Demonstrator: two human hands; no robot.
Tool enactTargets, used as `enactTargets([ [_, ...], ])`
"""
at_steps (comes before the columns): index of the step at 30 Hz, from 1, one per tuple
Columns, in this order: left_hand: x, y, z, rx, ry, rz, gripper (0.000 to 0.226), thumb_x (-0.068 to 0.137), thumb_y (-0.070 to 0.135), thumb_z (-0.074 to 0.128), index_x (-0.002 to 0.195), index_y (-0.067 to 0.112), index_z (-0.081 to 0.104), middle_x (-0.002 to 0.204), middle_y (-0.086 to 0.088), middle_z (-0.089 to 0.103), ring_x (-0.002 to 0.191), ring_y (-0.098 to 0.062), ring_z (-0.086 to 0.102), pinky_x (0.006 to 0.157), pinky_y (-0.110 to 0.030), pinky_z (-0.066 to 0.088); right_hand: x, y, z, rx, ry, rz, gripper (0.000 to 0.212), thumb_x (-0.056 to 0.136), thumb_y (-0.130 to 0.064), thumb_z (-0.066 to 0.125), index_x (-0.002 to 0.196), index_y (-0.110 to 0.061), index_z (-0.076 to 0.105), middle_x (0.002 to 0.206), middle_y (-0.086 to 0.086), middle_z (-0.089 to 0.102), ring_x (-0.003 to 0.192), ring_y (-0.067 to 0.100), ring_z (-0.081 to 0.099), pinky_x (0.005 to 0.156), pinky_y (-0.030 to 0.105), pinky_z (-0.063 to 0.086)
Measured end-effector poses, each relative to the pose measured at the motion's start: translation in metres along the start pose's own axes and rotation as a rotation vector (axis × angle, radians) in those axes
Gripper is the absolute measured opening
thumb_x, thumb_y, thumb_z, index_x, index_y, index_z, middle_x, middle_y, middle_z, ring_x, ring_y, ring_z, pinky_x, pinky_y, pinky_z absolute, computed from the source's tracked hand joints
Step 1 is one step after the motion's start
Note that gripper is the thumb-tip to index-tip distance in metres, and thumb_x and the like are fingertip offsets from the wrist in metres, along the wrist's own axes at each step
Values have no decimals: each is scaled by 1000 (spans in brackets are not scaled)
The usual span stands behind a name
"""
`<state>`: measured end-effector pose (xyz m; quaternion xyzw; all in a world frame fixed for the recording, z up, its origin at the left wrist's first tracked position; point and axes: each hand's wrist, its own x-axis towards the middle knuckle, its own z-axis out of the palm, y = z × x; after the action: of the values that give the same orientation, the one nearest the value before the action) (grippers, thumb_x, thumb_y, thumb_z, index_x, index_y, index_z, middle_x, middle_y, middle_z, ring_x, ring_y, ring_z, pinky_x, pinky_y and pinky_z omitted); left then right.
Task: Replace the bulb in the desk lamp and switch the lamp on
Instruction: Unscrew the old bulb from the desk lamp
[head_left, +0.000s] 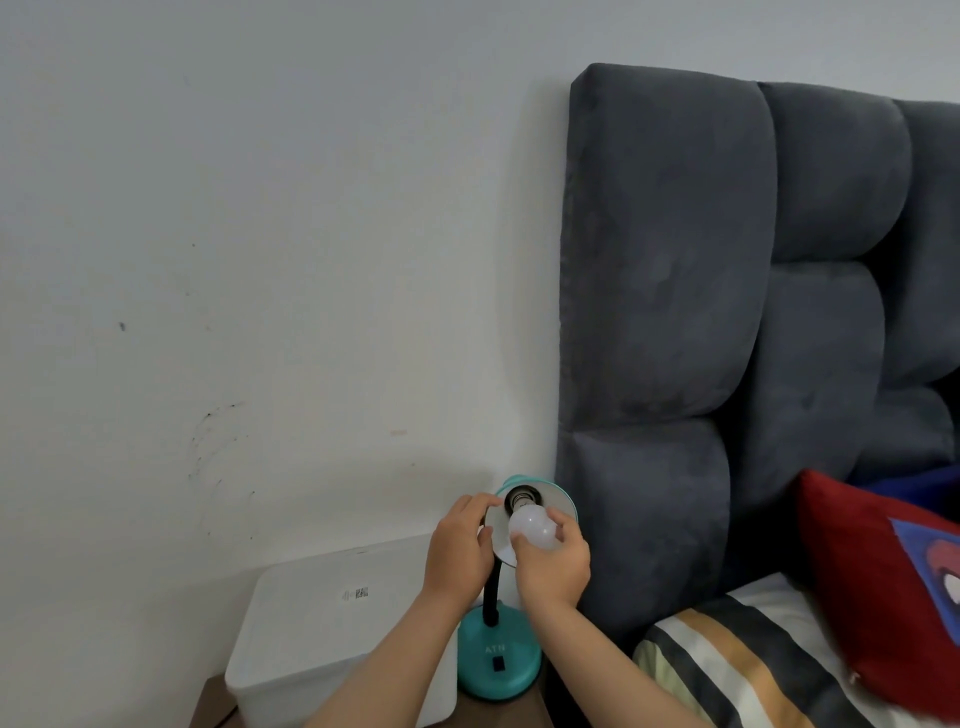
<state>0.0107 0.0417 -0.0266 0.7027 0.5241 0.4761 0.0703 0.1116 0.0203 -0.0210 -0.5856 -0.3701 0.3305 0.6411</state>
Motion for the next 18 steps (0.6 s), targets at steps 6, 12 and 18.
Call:
enactTargets([
  [6,0,2,-2,5,-14,-9,41,79,-6,52,105,25,59,97,4,59,82,-17,59,75,-37,54,2,0,-5,-15,-16,-85,48,67,7,71,108,-18,65,113,5,54,99,20,53,88,30,46],
  [12,0,2,-3,4,-14,-16,41,79,-6,53,104,25,59,98,4,60,83,-15,59,76,-37,54,5,2,-6,-52,-44,-155,48,67,14,64,105,-16,67,107,0,53,98,19,55,81,24,44],
  [18,0,2,-3,3,-9,-11,41,80,-7,53,105,24,59,99,4,60,85,-14,59,78,-35,54,8,7,-7,-171,-80,-240,54,67,15,60,105,-24,67,110,-3,54,102,20,55,71,16,41],
])
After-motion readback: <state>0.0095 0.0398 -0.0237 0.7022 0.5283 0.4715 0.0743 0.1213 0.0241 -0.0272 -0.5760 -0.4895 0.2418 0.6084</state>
